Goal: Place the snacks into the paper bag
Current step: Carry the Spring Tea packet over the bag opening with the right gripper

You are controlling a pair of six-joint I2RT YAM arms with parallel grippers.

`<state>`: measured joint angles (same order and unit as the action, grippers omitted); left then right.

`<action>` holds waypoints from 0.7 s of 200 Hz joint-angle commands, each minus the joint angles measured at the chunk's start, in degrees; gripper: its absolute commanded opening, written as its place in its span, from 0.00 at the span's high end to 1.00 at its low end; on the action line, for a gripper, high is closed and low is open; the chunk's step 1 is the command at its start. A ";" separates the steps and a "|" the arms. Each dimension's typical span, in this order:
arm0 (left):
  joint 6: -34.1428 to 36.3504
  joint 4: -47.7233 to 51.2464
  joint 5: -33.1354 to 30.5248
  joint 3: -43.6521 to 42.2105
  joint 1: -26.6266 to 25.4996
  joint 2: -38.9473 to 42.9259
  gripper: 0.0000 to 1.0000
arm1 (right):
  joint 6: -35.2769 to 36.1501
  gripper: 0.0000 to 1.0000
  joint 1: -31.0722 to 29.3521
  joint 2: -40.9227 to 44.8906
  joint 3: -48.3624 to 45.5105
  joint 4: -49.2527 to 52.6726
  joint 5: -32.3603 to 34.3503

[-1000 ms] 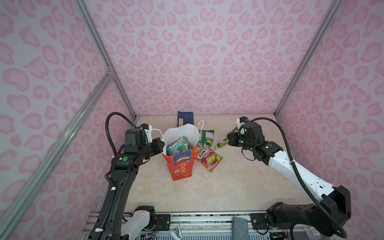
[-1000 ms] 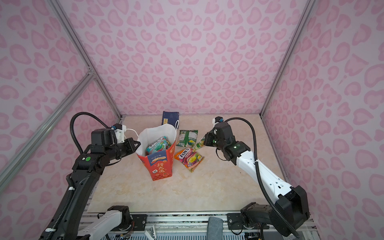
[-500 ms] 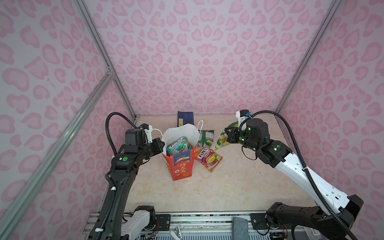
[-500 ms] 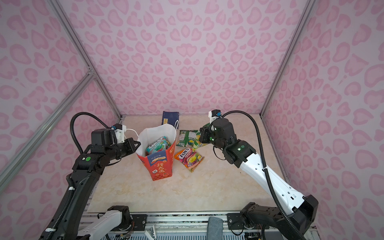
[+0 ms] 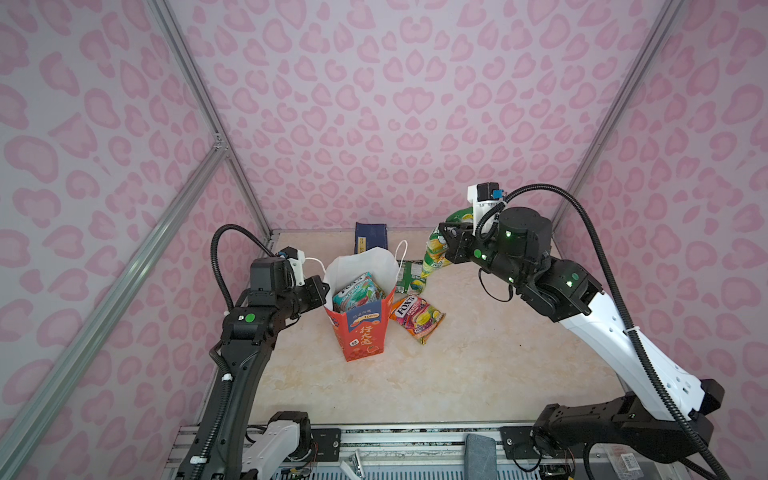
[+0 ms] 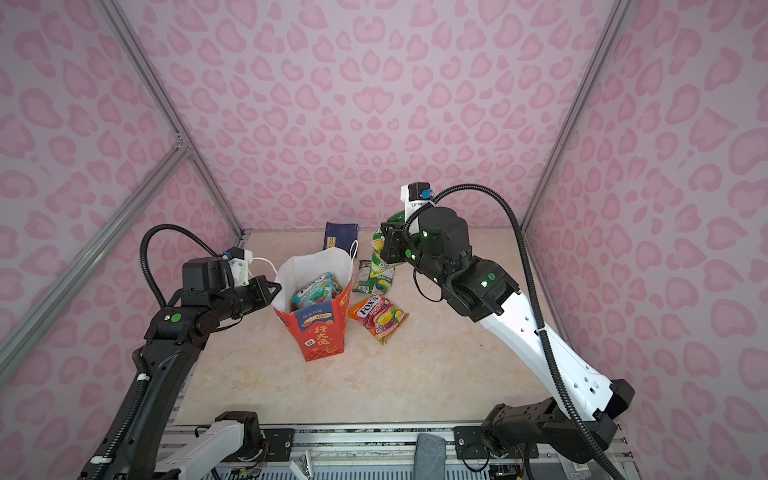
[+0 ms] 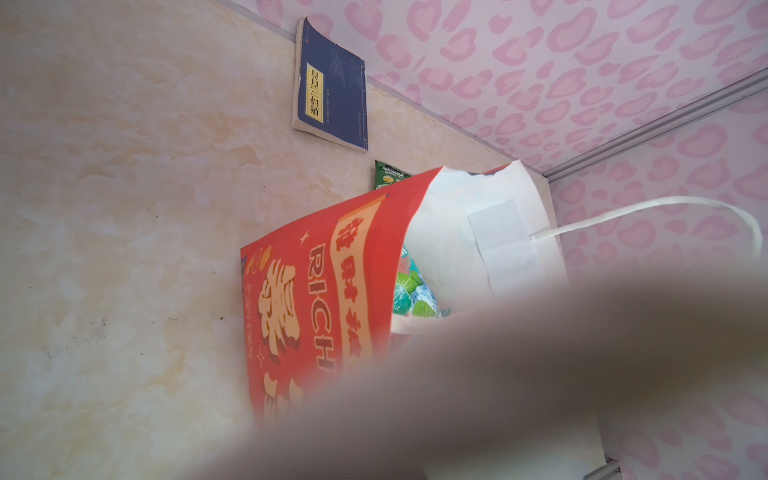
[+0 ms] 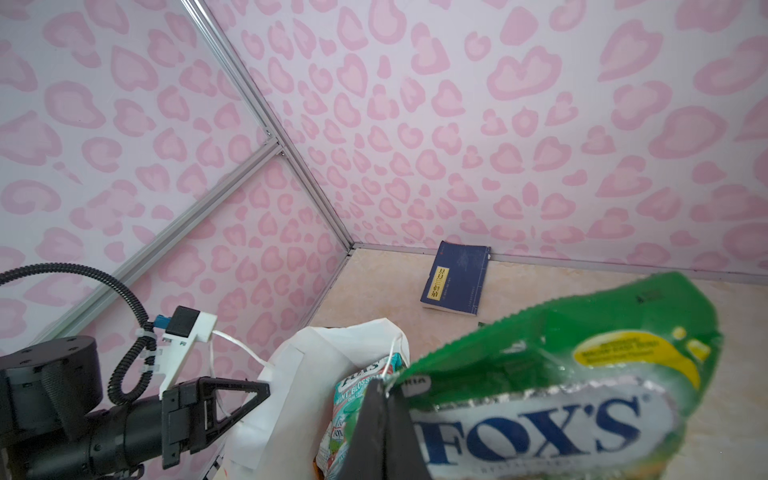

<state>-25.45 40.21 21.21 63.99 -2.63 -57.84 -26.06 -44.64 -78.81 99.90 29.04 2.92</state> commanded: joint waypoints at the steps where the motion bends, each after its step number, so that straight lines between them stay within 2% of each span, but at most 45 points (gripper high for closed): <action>1: 0.32 -4.64 1.43 -0.08 0.05 0.47 0.94 | 2.97 1.00 -1.57 -2.67 4.85 1.21 1.47; 92: 0.31 -4.75 1.64 -0.09 0.04 0.53 0.94 | 5.54 1.00 -9.94 -17.66 28.71 5.91 -0.05; 140: 0.14 -4.88 2.25 -0.17 -0.06 0.58 0.94 | 6.31 1.00 -14.61 -23.47 34.75 7.33 -0.58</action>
<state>-25.47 40.18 21.63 63.88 -2.63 -57.84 -20.80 -57.76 -100.75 133.69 36.91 2.94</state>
